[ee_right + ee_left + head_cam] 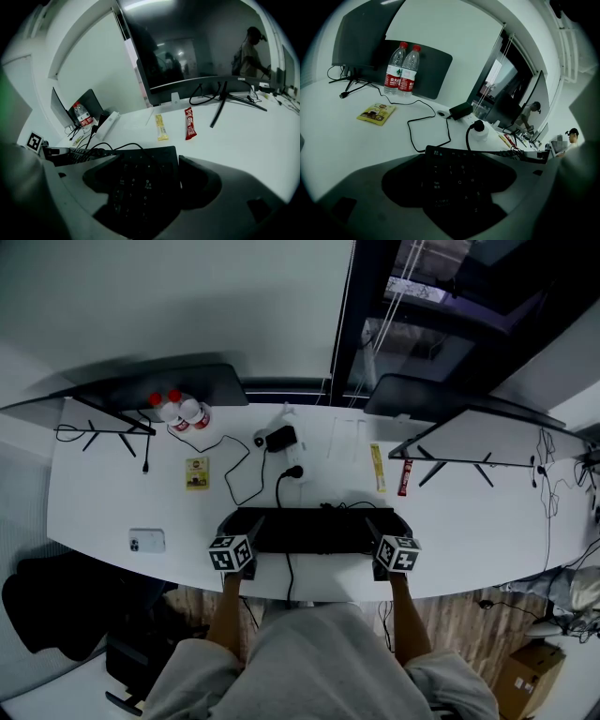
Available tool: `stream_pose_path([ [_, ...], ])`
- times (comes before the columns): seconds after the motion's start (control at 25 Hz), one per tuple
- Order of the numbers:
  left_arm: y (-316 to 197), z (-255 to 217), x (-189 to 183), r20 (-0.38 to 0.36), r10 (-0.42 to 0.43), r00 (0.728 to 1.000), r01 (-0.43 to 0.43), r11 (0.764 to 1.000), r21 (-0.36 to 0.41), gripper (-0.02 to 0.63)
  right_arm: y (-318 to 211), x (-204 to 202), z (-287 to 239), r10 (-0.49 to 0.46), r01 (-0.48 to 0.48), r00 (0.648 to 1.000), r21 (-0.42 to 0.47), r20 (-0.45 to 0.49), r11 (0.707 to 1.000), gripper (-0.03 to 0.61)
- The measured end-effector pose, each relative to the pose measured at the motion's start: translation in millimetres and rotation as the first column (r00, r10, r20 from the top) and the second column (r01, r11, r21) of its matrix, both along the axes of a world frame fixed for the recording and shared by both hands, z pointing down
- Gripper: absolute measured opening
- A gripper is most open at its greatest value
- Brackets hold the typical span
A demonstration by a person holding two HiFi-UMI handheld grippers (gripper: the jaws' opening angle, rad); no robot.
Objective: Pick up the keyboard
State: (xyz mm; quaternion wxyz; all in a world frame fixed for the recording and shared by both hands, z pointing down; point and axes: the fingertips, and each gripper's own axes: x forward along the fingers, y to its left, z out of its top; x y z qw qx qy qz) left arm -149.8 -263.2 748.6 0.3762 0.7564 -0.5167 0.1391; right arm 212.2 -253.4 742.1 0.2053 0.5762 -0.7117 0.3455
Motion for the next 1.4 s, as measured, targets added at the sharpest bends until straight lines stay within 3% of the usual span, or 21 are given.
stream_pose_path([
  [0.64,-10,-70,-3,-0.019,0.001,1.0,0.003,0.986,0.168,0.319,-3,-3,-78,0.011,-0.007,1.0,0.182,-0.018,0.983,0.381],
  [1.4,-31,-177,0,-0.032,0.003,0.999,0.01,0.918,0.396,0.319,-16,-1,-186,0.014,0.003,0.999,0.43,-0.037,0.903,0.374],
])
